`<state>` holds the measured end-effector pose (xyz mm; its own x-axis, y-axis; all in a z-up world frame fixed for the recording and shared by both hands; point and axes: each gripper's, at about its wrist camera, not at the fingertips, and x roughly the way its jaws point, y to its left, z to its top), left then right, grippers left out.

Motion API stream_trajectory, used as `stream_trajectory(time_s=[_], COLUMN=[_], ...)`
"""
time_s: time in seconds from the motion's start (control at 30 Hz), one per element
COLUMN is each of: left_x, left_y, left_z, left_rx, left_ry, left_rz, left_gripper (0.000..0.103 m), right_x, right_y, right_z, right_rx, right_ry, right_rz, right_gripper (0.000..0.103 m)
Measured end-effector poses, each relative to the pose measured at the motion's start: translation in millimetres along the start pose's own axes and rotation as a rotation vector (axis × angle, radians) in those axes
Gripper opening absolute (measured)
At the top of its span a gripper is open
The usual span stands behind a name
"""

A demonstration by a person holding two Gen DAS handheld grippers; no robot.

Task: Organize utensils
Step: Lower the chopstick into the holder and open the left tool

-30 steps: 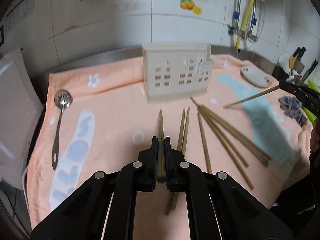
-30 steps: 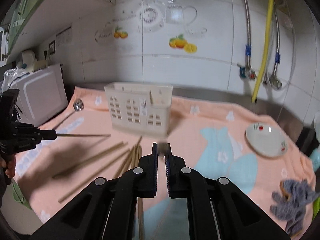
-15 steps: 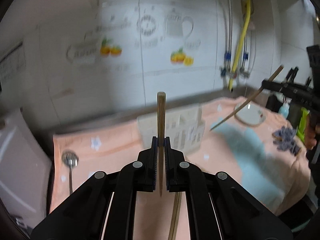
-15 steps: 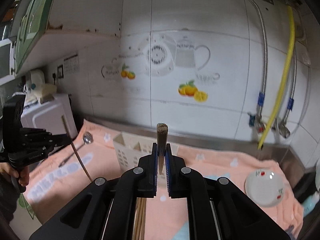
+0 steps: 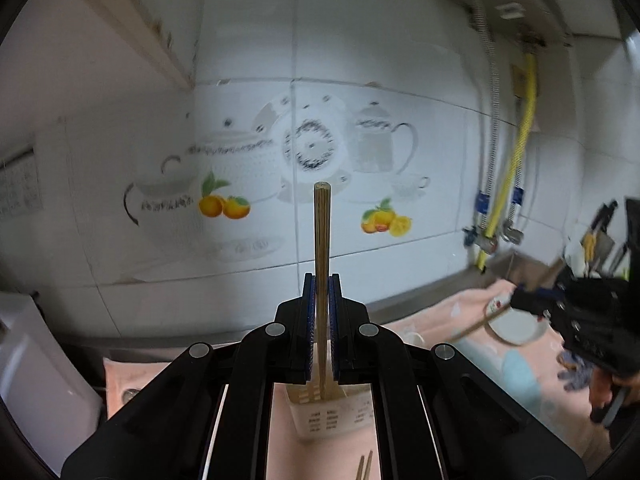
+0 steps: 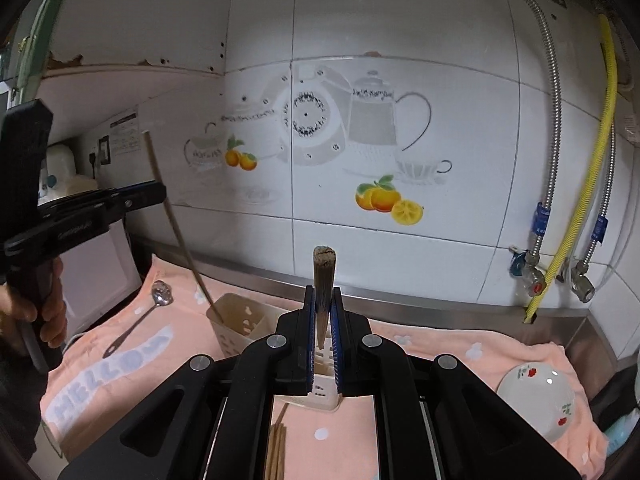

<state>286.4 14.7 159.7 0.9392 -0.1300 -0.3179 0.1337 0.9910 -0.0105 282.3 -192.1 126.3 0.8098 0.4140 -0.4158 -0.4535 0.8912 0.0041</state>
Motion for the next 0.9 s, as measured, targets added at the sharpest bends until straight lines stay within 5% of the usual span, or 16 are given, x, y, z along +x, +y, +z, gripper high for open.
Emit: stream_trajectory(time_s=[0.53, 0.63, 0.9], left_x=[66, 64, 32], left_y=[38, 38, 35], left_z=[-55, -59, -64], left_rx=[-0.078, -0.079, -0.042], left_ry=[0.182, 0.190, 0.160], left_rz=[-0.006, -0.003, 0.010], left_gripper=[0.006, 0.013, 0.041], right_x=[65, 67, 34], right_y=[1, 0, 2], right_z=[-29, -31, -35], right_rx=[0.005, 0.011, -0.002], right_ry=[0.142, 0.142, 0.081], right_rz=[0.005, 0.004, -0.024], right_gripper=[0.007, 0.008, 0.029])
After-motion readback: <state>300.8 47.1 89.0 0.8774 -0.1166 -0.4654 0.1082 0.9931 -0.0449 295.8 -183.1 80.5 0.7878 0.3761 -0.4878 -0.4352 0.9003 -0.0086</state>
